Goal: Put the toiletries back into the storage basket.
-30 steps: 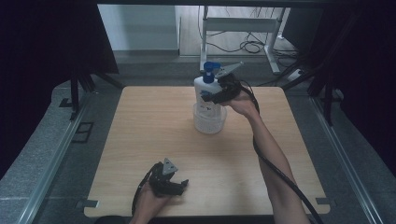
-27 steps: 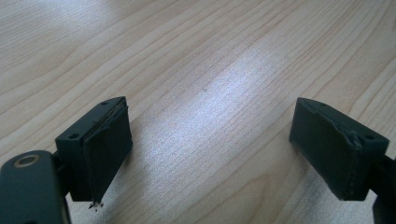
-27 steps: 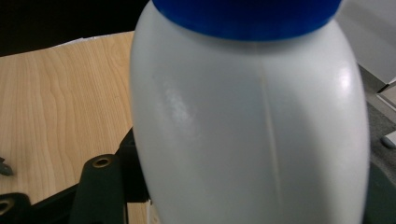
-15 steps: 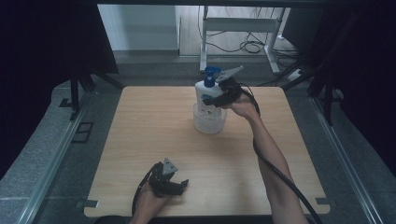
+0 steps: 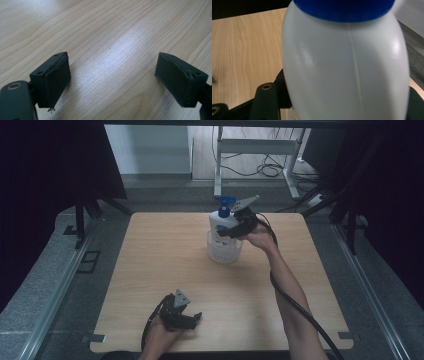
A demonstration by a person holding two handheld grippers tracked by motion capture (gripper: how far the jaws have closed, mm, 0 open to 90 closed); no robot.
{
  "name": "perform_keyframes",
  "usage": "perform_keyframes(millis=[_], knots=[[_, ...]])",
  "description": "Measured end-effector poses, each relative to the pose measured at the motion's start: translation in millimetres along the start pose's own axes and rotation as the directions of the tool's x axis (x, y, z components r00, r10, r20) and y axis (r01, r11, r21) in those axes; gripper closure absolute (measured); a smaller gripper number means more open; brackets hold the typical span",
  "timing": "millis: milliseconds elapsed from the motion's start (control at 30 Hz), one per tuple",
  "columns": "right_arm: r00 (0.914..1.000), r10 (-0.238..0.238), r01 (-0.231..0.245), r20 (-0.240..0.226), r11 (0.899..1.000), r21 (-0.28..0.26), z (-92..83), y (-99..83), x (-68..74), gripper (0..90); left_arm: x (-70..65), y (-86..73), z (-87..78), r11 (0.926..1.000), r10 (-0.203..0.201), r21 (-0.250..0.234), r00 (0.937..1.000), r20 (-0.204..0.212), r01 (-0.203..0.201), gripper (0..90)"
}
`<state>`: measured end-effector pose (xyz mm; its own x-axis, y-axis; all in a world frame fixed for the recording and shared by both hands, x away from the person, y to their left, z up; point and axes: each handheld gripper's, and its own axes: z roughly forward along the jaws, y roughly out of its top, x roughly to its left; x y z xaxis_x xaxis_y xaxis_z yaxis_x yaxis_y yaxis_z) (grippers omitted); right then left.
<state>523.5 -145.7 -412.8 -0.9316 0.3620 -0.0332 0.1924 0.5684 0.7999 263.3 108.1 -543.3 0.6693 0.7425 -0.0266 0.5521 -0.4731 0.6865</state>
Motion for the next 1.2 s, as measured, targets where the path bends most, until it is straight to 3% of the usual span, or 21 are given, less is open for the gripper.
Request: perform_keyframes(millis=[900, 1200], knots=[[0.9986, 0.047, -0.048, -0.024, 0.998, -0.033, 2.6, -14.0, -4.5, 35.9, -0.2, 0.1, -0.1, 1.0, -0.001, 0.001, 1.0, 0.0, 0.001, 12.4], [0.9978, 0.059, -0.061, -0.03, 0.997, -0.054, -1.3, -14.3, -4.6, 27.5, -0.2, 0.0, -0.1, 1.0, -0.001, 0.001, 1.0, -0.001, 0.001, 12.4]])
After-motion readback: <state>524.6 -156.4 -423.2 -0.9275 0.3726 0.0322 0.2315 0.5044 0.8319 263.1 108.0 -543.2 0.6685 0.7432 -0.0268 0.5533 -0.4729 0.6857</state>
